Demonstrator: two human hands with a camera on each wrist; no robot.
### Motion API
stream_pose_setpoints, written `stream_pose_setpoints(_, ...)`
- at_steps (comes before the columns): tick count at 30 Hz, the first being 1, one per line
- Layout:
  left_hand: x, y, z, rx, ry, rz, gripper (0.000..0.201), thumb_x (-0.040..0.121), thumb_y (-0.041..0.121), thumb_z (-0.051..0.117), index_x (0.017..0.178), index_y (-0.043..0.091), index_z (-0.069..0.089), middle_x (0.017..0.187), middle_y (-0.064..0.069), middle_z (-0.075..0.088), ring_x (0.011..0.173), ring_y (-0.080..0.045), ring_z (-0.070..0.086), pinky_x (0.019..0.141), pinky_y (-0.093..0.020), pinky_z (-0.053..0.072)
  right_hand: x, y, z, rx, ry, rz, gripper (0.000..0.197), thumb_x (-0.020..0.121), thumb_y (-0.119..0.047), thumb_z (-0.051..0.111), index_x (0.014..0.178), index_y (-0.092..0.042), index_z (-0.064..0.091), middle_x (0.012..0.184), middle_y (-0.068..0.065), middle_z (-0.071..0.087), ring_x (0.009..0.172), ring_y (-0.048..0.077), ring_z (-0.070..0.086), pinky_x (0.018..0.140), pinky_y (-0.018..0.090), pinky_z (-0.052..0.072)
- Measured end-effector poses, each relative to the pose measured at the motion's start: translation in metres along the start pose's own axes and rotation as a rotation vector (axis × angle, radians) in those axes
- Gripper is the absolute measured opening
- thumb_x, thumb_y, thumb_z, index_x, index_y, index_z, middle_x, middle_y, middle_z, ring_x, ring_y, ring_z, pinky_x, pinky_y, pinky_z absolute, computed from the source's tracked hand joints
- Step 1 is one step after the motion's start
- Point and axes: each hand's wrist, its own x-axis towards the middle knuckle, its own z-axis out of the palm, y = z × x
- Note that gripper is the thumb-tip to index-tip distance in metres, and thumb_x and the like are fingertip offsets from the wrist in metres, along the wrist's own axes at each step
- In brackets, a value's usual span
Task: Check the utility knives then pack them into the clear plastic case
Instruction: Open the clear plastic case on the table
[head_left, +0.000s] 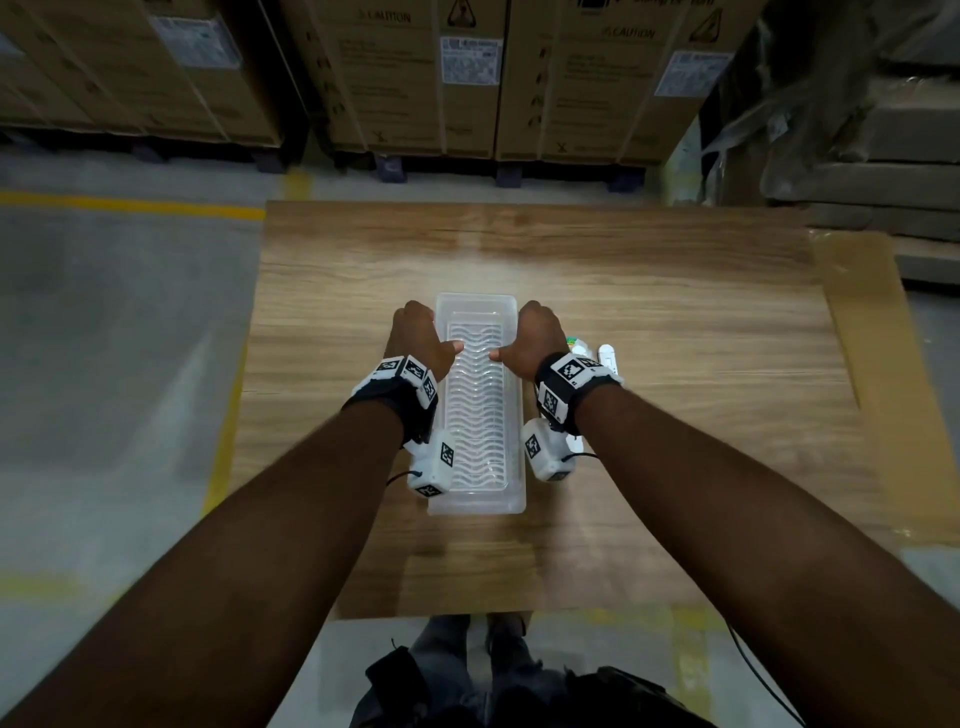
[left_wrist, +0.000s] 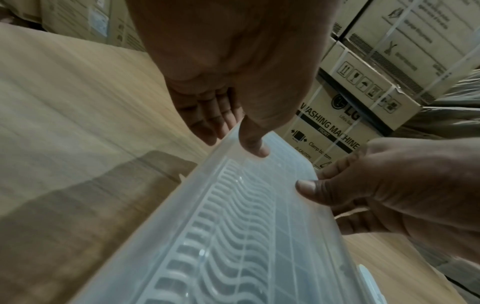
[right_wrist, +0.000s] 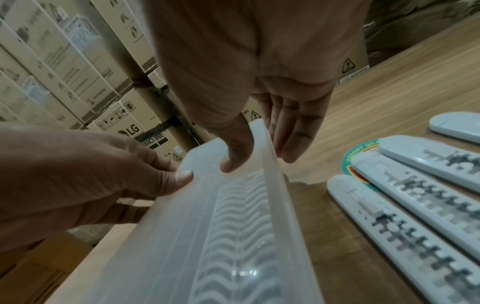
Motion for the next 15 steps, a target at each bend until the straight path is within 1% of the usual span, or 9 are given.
stream_pose_setpoints(2,0.003,0.003,-0.004,0.027,-0.021,0.004,0.075,0.073,0.03,0.082,0.132,0.005,0.043,0.13,-0.015,0.048,0.117,-0.031,0.054,0.097,-0.039,0.047,0.003,-0.002,-0.005,-0.027,-0.03,-0.01,0.073,0.07,-0.034,0.086,0.121,0.0,0.048,0.127,0.017,0.052,0.116,0.032,0.055,0.086,0.033,0.046)
stream_pose_setpoints(4,0.009,0.008,-0.008,0.071,-0.04,0.019,0.09,0.071,0.03,0.084,0.143,0.008,0.034,0.14,-0.015,0.041,0.126,-0.032,0.049,0.105,-0.042,0.043,0.007,-0.004,-0.011,-0.049,-0.039,-0.035,0.082,0.067,-0.036,0.088,0.128,-0.002,0.044,0.131,0.017,0.048,0.119,0.033,0.053,0.094,0.038,0.049)
stream_pose_setpoints(5,0.013,0.011,-0.01,0.098,-0.057,0.048,0.095,0.071,0.029,0.084,0.146,0.009,0.03,0.144,-0.014,0.038,0.131,-0.032,0.045,0.108,-0.042,0.04,0.009,-0.006,-0.014,-0.065,-0.037,-0.064,0.086,0.067,-0.036,0.088,0.132,-0.003,0.042,0.134,0.016,0.046,0.122,0.033,0.051,0.098,0.04,0.048)
stream_pose_setpoints(7,0.02,0.017,-0.014,0.161,-0.115,0.156,0.097,0.072,0.029,0.084,0.15,0.011,0.027,0.149,-0.013,0.034,0.136,-0.031,0.038,0.112,-0.041,0.035,0.014,-0.009,-0.02,-0.113,-0.04,-0.159,0.094,0.066,-0.034,0.089,0.139,-0.004,0.038,0.14,0.016,0.042,0.128,0.032,0.046,0.105,0.042,0.044)
stream_pose_setpoints(9,0.028,0.022,-0.018,0.251,-0.198,0.262,0.098,0.073,0.029,0.083,0.151,0.013,0.026,0.152,-0.011,0.033,0.139,-0.03,0.035,0.113,-0.04,0.032,0.02,-0.013,-0.025,-0.188,-0.087,-0.252,0.096,0.064,-0.031,0.09,0.141,-0.005,0.038,0.142,0.014,0.042,0.129,0.031,0.046,0.106,0.042,0.043)
stream_pose_setpoints(12,0.038,0.029,-0.021,0.357,-0.296,0.309,0.092,0.071,0.029,0.084,0.148,0.012,0.035,0.147,-0.012,0.042,0.135,-0.029,0.04,0.112,-0.038,0.032,0.027,-0.018,-0.029,-0.276,-0.161,-0.295,0.088,0.064,-0.031,0.09,0.135,-0.006,0.046,0.131,0.012,0.05,0.122,0.029,0.051,0.102,0.041,0.045)
stream_pose_setpoints(15,0.044,0.032,-0.021,0.372,-0.303,0.314,0.086,0.064,0.027,0.089,0.138,0.013,0.048,0.131,-0.011,0.052,0.124,-0.029,0.047,0.104,-0.039,0.039,0.03,-0.02,-0.028,-0.313,-0.171,-0.312,0.077,0.063,-0.032,0.091,0.125,-0.006,0.054,0.119,0.012,0.053,0.114,0.028,0.052,0.096,0.039,0.048)
